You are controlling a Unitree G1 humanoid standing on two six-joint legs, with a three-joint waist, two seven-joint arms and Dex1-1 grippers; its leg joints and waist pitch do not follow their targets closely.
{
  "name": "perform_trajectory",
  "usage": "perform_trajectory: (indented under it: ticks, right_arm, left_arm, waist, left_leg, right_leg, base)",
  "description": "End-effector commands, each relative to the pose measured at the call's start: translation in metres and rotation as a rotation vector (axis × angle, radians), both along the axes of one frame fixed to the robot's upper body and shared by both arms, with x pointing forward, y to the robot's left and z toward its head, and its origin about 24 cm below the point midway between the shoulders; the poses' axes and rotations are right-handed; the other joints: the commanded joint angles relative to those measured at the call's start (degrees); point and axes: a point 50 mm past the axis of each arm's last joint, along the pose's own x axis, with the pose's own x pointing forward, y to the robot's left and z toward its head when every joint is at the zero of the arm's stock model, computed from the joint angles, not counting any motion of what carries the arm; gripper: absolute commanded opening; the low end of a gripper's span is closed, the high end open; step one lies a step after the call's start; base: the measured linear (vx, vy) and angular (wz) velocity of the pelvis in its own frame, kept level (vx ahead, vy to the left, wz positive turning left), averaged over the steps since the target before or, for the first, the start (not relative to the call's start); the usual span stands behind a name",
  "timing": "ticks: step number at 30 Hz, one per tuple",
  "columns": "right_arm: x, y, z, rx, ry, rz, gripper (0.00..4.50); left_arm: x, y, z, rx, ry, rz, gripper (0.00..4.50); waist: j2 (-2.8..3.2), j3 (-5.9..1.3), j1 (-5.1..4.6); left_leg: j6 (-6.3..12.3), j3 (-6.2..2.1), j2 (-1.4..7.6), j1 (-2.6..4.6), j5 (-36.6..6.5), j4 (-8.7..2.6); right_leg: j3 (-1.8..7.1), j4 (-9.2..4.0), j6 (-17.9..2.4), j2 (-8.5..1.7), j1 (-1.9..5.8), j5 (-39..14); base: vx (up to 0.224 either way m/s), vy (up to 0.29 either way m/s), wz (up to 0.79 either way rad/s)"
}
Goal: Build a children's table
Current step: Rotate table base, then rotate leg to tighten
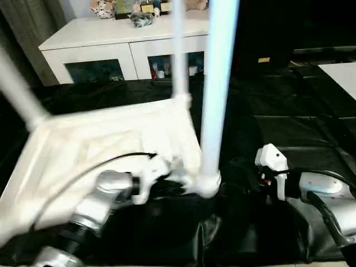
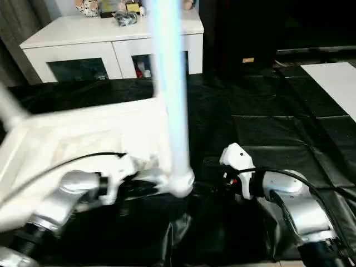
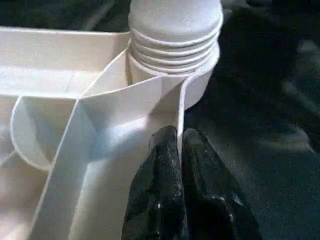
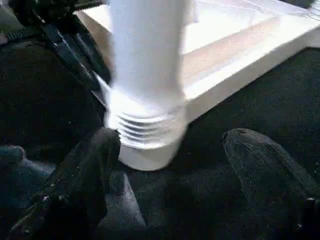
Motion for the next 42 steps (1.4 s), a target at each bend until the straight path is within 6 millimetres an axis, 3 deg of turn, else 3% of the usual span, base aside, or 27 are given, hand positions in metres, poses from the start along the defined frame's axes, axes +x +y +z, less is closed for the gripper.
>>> perform_trajectory:
  ticks: [1,3,5,8,13,15,19,27,36,42]
  right_arm:
    - [0.005,0.003,0.004,-0.004,-0.026,0.008,3.8]
    - [0.008,0.004,0.004,-0.01,-0.035,-0.002,3.8]
    - [0.012,0.007,0.004,-0.013,-0.043,-0.01,3.8]
    - [0.015,0.011,0.003,-0.01,-0.052,-0.018,3.8]
    - [0.016,0.017,0.001,-0.004,-0.056,-0.025,3.8]
    - [0.016,0.019,0.0,0.0,-0.056,-0.022,3.8]
    - [0.016,0.02,0.0,0.003,-0.057,-0.023,3.8]
    - [0.019,0.023,0.001,0.004,-0.065,-0.023,3.8]
    - [0.022,0.027,-0.003,-0.014,-0.066,-0.021,3.8]
    - [0.029,0.038,-0.005,0.017,-0.067,-0.041,3.8]
  left_arm:
    - [-0.004,0.008,-0.016,0.025,0.067,0.089,0.01]
    - [-0.001,0.005,-0.012,0.025,0.025,0.057,0.01]
    - [0.002,0.002,-0.007,0.042,-0.013,0.023,0.01]
    - [0.007,0.001,-0.002,0.069,-0.052,-0.019,0.01]
    - [0.014,0.003,0.004,0.083,-0.084,-0.022,0.01]
    - [0.014,0.005,0.005,0.073,-0.051,-0.029,0.57]
    - [0.013,0.006,0.003,0.079,-0.03,-0.035,0.92]
    - [0.014,0.016,-0.003,0.161,0.003,-0.02,0.92]
    - [0.009,0.028,-0.005,0.189,0.067,-0.018,0.16]
    - [0.004,0.027,-0.007,0.182,0.111,-0.028,0.06]
  waist:
    - [-2.7,-1.94,0.4]
    - [-2.97,-2.01,0.37]
    - [-2.78,-2.17,0.52]
    - [-2.66,-2.48,0.85]
    - [-2.81,-2.44,1.17]
    - [-2.72,-2.48,1.26]
    - [-2.74,-2.58,1.33]
    - [-2.78,-2.35,1.2]
    - [-2.83,-2.13,0.45]
    - [-2.68,-2.51,0.24]
  left_leg:
    - [4.41,-1.28,2.41,0.03,-13.7,-4.1]
    - [4.37,-1.41,2.34,-0.2,-13.6,-4.21]
    - [4.16,-1.45,2.46,-0.18,-13.4,-4.28]
    - [4.38,-1.25,2.67,0.1,-12.4,-4.22]
    - [3.96,-1.23,2.71,0.11,-13.3,-4.3]
    - [3.86,-1.28,2.76,-0.02,-12.8,-4.38]
    - [4.04,-1.24,2.79,-0.06,-12.1,-4.32]
    - [3.29,-1.3,2.74,-0.01,-13.9,-4.49]
    - [2.73,-1.54,2.6,-0.23,-14.7,-4.74]
    - [3.38,-1.44,2.57,-0.42,-11.9,-4.52]
  right_leg:
    - [2.22,-6.24,-8.7,-4.48,1.34,-25.7]
    - [2.2,-6.35,-8.0,-4.53,1.38,-26.3]
    - [2.24,-6.22,-7.7,-4.54,1.33,-25.0]
    - [2.44,-5.82,-9.6,-4.39,1.03,-18.7]
    - [2.45,-5.75,-10.6,-4.6,1.2,-17.8]
    - [2.42,-5.61,-10.7,-4.55,1.29,-16.8]
    - [2.42,-5.35,-11.6,-4.55,1.34,-14.3]
    - [2.47,-5.59,-11.2,-4.63,1.4,-16.8]
    - [2.35,-5.87,-10.1,-4.65,1.31,-21.2]
    - [2.35,-5.17,-12.3,-4.49,1.65,-13.3]
  base:
    - [0.0,0.0,0.0]
    - [0.0,0.0,0.0]
    - [0.0,0.0,0.0]
    - [0.0,0.0,0.0]
    - [0.0,0.0,0.0]
    - [0.0,0.0,0.0]
    - [0.0,0.0,0.0]
    - [0.0,0.0,0.0]
    - [0.0,0.0,0.0]
    - [0.0,0.0,0.0]
